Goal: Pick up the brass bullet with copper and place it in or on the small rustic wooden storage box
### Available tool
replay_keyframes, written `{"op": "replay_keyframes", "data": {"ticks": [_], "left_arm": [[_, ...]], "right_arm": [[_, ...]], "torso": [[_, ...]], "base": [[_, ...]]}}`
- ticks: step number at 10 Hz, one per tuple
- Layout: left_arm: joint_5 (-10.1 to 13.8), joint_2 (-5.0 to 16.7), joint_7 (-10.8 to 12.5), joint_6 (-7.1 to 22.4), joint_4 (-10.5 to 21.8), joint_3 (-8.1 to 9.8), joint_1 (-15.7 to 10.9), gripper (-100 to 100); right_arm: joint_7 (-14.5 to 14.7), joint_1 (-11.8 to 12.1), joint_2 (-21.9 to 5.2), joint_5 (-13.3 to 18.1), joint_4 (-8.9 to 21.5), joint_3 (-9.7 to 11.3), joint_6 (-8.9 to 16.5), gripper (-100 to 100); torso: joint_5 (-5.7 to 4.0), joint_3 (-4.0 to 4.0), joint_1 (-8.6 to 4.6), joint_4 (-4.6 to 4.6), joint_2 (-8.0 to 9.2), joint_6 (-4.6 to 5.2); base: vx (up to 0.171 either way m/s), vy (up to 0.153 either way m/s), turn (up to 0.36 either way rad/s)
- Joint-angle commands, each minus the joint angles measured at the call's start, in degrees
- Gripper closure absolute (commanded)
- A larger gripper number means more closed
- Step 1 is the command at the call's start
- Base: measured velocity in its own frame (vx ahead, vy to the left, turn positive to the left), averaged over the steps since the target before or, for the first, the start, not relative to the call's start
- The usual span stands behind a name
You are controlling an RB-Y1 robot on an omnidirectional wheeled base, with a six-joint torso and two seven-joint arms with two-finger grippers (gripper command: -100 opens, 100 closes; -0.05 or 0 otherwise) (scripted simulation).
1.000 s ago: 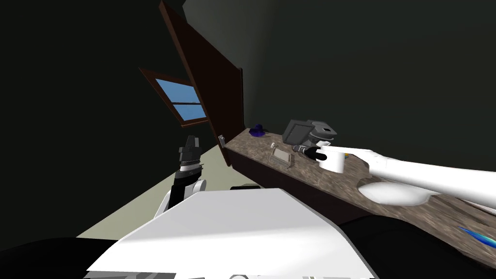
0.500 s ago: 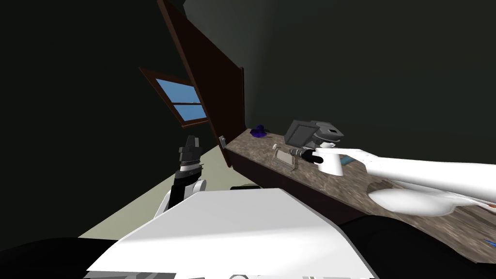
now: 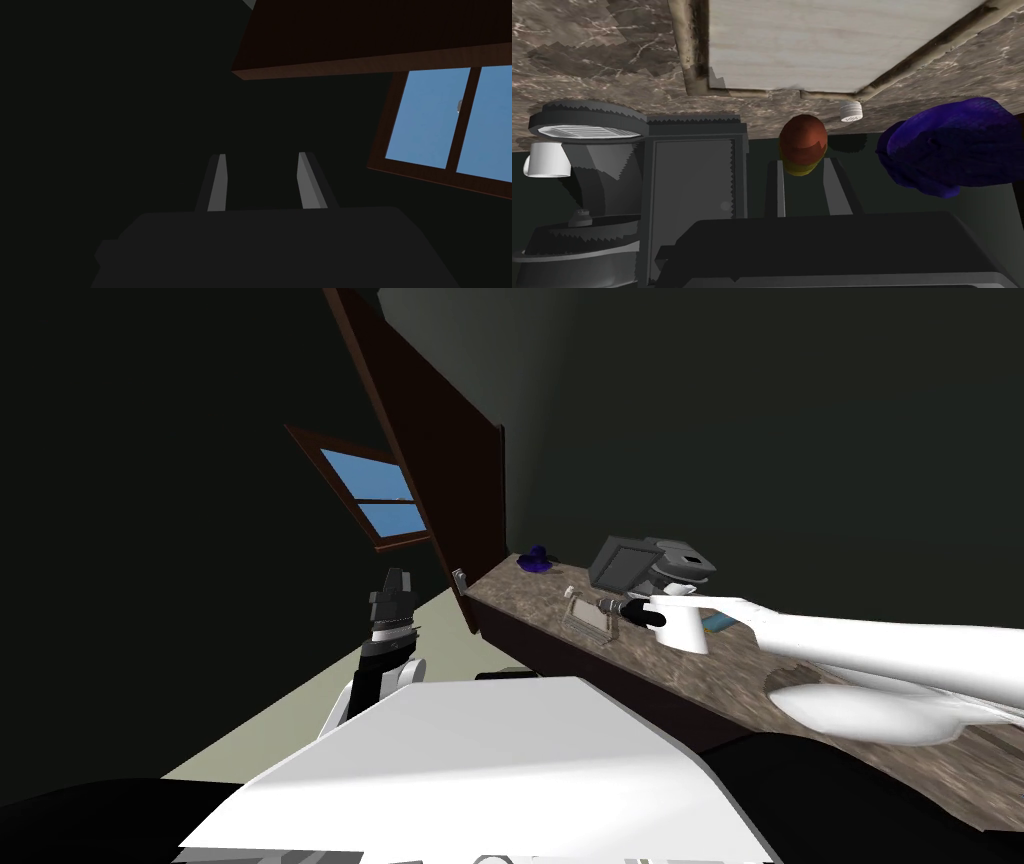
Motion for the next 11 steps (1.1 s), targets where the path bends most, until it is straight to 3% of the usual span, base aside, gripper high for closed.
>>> {"op": "replay_keyframes", "data": {"ticks": [1,4,5,9,10,11], "left_arm": [[0.0,0.0,0.0,0.0,0.0,0.0,0.0,0],[0.0,0.0,0.0,0.0,0.0,0.0,0.0,0],[0.0,0.0,0.0,0.0,0.0,0.0,0.0,0],[0.0,0.0,0.0,0.0,0.0,0.0,0.0,0],[0.0,0.0,0.0,0.0,0.0,0.0,0.0,0],[0.0,0.0,0.0,0.0,0.0,0.0,0.0,0]], "right_arm": [[1.05,1.75,-0.93,-1.07,-1.67,-0.25,1.19,100],[1.83,1.92,-1.42,-1.73,-2.43,0.5,1.67,100],[1.23,2.09,-1.64,-1.55,-2.45,0.49,1.59,-100],[1.29,2.07,-1.63,-1.57,-2.45,0.49,1.59,-100],[1.29,2.07,-1.63,-1.57,-2.45,0.49,1.59,0],[1.19,1.66,-3.15,-3.56,-1.88,0.08,1.53,-100]], "torso": [[0.0,0.0,0.0,0.0,0.0,0.0],[0.03,-0.06,0.02,-0.02,-0.09,-0.02],[0.02,0.01,-0.04,0.01,0.02,-0.01],[0.01,0.09,-0.1,0.05,0.15,0.0],[0.01,0.1,-0.1,0.05,0.16,0.0],[0.01,0.1,-0.1,0.05,0.16,0.0]], "base": [[0.059,0.036,0.015],[0.049,0.023,0.013],[0.0,0.0,0.0],[0.0,0.0,0.0],[0.0,0.0,0.0],[-0.031,-0.011,0.074]]}}
